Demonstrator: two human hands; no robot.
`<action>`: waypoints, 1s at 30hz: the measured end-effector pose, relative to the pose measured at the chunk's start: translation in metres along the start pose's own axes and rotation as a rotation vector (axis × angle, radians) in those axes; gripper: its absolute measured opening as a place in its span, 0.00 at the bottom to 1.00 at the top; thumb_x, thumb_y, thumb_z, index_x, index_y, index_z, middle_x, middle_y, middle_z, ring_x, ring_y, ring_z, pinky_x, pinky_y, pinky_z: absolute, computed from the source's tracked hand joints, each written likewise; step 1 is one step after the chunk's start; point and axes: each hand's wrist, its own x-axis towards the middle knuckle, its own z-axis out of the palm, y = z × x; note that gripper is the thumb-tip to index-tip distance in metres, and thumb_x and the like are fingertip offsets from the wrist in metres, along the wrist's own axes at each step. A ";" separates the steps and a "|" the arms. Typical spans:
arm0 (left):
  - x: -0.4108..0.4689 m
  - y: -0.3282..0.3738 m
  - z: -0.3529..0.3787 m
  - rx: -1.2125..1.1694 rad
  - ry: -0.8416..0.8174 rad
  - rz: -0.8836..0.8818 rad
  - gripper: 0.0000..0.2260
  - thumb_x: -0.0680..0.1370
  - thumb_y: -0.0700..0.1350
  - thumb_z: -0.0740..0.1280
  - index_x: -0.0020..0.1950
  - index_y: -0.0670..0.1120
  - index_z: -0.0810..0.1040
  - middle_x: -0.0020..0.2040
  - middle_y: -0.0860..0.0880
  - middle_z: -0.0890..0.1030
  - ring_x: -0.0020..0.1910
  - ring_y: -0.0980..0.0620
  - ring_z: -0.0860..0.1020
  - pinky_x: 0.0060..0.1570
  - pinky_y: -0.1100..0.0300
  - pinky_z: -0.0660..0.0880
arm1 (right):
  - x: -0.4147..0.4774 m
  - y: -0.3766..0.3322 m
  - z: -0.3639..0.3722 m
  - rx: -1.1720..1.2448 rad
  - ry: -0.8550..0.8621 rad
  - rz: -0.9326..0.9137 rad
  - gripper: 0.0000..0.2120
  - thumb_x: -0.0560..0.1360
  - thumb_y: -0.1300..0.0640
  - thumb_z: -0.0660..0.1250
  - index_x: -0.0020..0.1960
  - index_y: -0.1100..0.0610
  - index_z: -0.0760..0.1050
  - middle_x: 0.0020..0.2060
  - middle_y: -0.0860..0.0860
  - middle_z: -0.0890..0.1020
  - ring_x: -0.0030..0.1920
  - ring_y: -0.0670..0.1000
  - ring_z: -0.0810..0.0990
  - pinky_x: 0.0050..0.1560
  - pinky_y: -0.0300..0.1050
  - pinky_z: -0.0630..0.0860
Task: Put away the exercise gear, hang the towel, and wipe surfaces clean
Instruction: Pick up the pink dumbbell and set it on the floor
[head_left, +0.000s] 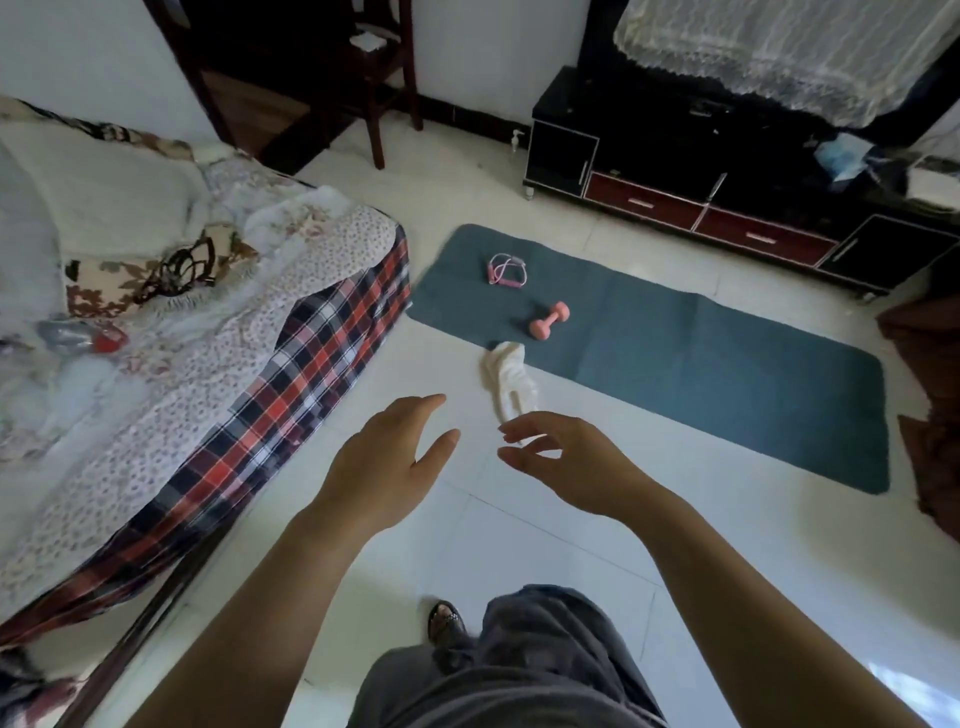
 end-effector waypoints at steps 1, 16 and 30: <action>0.015 0.001 -0.001 -0.006 -0.020 0.011 0.23 0.79 0.59 0.53 0.73 0.54 0.60 0.73 0.57 0.64 0.70 0.55 0.65 0.65 0.58 0.64 | 0.008 0.001 -0.007 0.020 0.041 0.008 0.12 0.72 0.43 0.67 0.55 0.44 0.76 0.51 0.38 0.79 0.50 0.40 0.78 0.43 0.32 0.73; 0.310 0.059 -0.034 0.066 -0.152 0.138 0.19 0.80 0.55 0.57 0.70 0.52 0.66 0.68 0.55 0.71 0.66 0.54 0.70 0.61 0.58 0.67 | 0.215 0.043 -0.180 0.042 0.245 0.106 0.11 0.72 0.45 0.69 0.52 0.48 0.77 0.47 0.39 0.79 0.49 0.43 0.78 0.49 0.37 0.73; 0.571 0.046 -0.078 -0.005 -0.182 0.132 0.22 0.79 0.55 0.59 0.72 0.51 0.65 0.71 0.52 0.68 0.68 0.52 0.68 0.64 0.52 0.67 | 0.455 0.019 -0.308 -0.036 0.190 0.095 0.16 0.73 0.48 0.70 0.58 0.52 0.76 0.51 0.44 0.79 0.50 0.45 0.77 0.50 0.35 0.71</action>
